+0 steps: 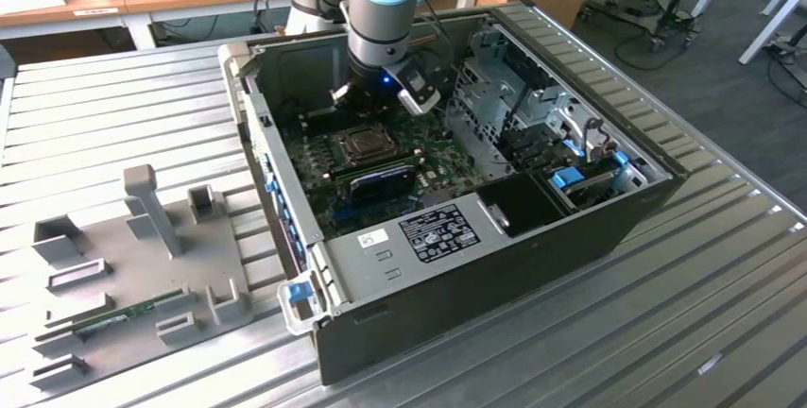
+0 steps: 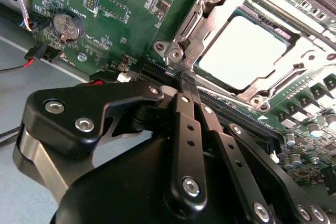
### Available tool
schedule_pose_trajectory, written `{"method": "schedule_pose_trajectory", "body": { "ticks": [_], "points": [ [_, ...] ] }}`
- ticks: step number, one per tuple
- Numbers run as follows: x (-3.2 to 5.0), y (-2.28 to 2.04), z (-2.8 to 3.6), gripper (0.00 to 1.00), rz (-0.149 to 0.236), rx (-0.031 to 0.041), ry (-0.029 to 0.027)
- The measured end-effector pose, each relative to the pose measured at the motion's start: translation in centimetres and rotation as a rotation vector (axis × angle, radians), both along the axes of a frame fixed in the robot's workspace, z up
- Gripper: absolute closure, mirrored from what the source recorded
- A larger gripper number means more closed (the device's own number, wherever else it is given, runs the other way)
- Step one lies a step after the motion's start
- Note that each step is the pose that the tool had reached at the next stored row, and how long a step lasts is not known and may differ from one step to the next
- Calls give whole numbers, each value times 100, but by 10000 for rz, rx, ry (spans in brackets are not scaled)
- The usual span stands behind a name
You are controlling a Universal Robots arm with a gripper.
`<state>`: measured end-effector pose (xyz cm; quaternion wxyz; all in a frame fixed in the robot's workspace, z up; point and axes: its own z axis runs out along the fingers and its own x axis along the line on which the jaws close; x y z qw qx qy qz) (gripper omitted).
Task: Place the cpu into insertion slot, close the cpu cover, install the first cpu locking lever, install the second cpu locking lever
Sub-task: 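Install the first cpu locking lever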
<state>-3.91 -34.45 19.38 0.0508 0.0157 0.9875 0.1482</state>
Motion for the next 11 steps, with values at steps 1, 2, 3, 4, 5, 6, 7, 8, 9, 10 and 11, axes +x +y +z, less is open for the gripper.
{"method": "schedule_pose_trajectory", "body": {
  "ticks": [1, 2, 3, 4, 5, 6, 7, 8, 9, 10, 11],
  "points": [
    [0, 0, 0, 90, 0, -4, 1],
    [0, -1, 0, 90, 0, -5, 1],
    [0, -1, 1, 90, 0, -6, 1],
    [0, -2, 3, 90, 0, -6, 1],
    [-1, -2, 9, 90, 0, -7, 2],
    [-1, -2, 16, 90, 0, -6, 1],
    [0, -1, 24, 90, 0, -4, 0],
    [0, -1, 32, 90, 0, -5, 0],
    [0, 0, 42, 90, 1, -5, 0],
    [1, 1, 54, 90, 2, -5, 0],
    [0, 2, 68, 90, 1, -5, 0]
  ]
}}
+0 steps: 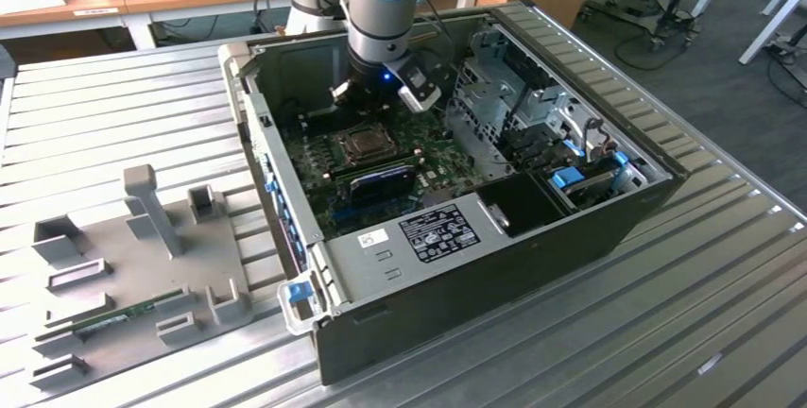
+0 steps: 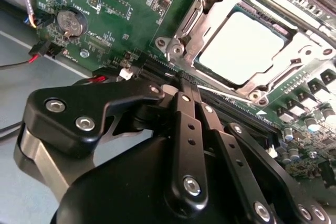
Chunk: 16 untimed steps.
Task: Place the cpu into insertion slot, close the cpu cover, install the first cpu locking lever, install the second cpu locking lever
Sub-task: 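Install the first cpu locking lever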
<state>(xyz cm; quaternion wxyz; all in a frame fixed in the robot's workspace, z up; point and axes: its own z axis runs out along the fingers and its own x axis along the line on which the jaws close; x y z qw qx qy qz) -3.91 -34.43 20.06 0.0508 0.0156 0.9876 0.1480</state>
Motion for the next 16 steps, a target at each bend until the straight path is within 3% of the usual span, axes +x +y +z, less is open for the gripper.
{"method": "schedule_pose_trajectory", "body": {
  "ticks": [6, 16],
  "points": [
    [-1, 11, 93, 90, -1, 4, 1],
    [0, 67, 99, 90, -8, 104, -4]
  ]
}}
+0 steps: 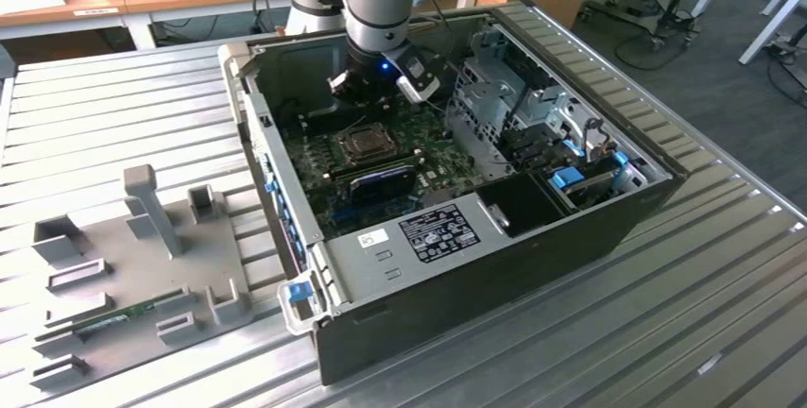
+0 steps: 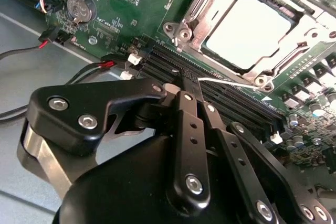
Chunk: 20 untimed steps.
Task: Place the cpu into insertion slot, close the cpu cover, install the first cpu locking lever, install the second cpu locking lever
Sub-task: 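Install the first cpu locking lever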
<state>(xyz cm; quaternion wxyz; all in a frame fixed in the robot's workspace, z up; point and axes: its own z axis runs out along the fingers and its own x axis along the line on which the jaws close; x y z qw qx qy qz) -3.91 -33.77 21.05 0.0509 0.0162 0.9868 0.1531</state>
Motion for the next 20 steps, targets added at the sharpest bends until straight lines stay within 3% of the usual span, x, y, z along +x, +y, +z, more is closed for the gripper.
{"method": "schedule_pose_trajectory", "body": {
  "ticks": [5, 20],
  "points": [
    [0, 2, -2, 90, -4, 4, 0],
    [2, -60, -63, 90, -6, -3, 1]
  ]
}}
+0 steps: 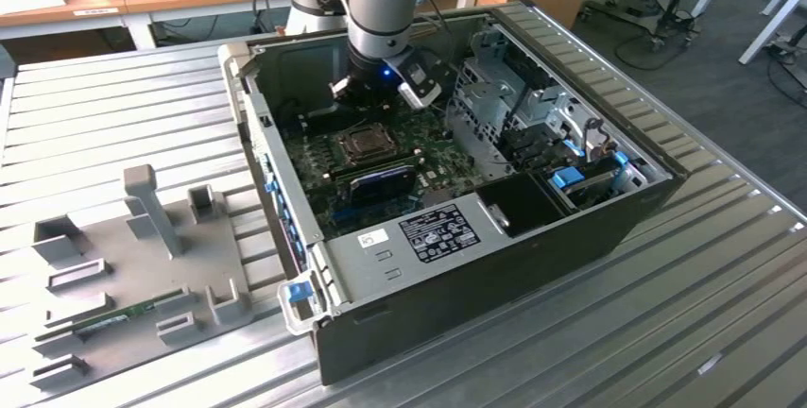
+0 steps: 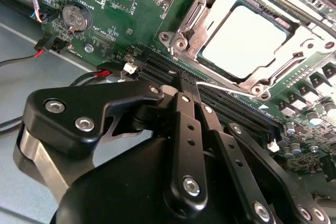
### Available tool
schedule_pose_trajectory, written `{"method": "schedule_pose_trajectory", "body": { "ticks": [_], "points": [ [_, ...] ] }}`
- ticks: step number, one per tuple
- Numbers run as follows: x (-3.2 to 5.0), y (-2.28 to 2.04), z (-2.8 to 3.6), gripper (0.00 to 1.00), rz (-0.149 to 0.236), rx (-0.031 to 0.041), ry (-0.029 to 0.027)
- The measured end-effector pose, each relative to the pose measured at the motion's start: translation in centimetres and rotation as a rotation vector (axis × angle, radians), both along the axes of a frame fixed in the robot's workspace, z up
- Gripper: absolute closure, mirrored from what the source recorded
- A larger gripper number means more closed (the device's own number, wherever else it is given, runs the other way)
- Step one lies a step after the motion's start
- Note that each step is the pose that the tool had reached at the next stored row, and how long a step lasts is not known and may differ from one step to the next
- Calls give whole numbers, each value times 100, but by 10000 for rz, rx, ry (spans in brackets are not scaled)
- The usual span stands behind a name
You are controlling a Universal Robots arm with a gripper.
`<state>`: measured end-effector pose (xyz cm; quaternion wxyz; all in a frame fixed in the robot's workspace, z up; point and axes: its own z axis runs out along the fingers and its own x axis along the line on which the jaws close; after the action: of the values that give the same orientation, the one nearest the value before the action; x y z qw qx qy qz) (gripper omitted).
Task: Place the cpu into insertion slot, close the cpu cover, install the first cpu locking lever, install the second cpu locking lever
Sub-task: 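Install the first cpu locking lever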
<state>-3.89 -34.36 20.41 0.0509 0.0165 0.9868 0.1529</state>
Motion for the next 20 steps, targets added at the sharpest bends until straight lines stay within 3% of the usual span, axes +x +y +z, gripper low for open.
{"method": "schedule_pose_trajectory", "body": {
  "ticks": [9, 20],
  "points": [
    [1, 9, -26, 90, 0, -35, 0],
    [-4, 43, 43, 90, -11, -32, -17]
  ]
}}
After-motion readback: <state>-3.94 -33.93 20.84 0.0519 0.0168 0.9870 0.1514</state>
